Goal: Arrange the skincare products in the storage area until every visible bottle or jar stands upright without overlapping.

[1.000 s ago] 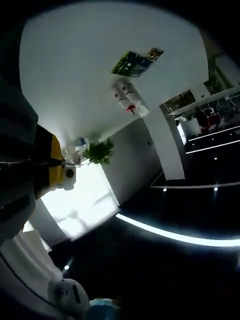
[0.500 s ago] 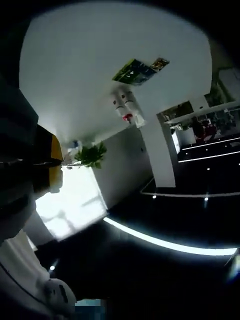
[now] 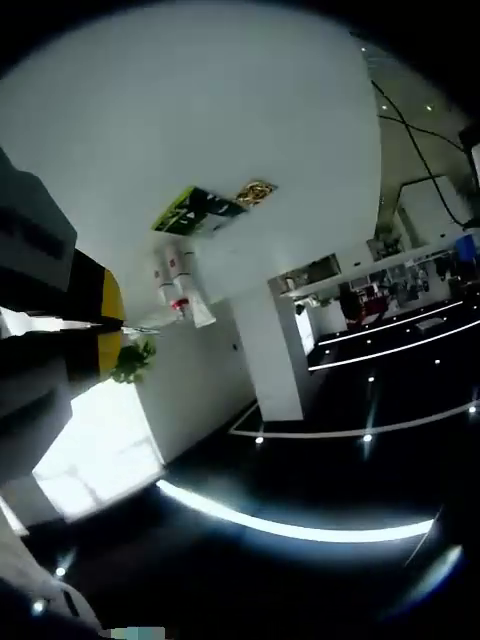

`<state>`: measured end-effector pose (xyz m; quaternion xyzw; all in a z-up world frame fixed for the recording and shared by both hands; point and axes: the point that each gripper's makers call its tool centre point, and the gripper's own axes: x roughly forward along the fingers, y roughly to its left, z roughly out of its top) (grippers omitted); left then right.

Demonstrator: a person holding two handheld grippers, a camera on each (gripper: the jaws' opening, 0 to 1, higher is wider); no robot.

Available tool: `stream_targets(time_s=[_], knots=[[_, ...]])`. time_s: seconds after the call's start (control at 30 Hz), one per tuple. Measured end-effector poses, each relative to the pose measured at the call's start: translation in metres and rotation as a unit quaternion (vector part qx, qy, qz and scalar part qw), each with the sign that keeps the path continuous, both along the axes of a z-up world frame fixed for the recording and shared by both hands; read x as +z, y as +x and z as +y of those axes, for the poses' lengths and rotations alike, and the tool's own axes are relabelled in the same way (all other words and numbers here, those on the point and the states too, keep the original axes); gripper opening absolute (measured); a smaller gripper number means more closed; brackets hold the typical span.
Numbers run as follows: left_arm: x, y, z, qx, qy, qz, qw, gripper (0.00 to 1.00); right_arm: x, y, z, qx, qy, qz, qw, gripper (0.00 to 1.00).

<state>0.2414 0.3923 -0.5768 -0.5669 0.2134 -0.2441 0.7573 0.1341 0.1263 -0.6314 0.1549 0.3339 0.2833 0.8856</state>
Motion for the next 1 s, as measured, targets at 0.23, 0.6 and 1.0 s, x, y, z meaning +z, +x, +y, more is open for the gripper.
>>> stream_targets(time_s=[0.23,0.6,1.0], knots=[[-0.037,0.059,0.011,0.012,0.019,0.038,0.999,0.01,-0.008,-0.008,0.016,0.04,-0.017,0.007,0.999,0.24],[-0.095,0.122,0.015,0.016,0.058,0.088,0.9944,0.01,-0.021,-0.014,0.013,0.054,-0.021,0.044,0.9974,0.24],[-0.145,0.146,0.009,-0.015,0.127,0.132,0.983,0.01,-0.035,-0.017,0.012,0.055,-0.024,0.087,0.9944,0.24]])
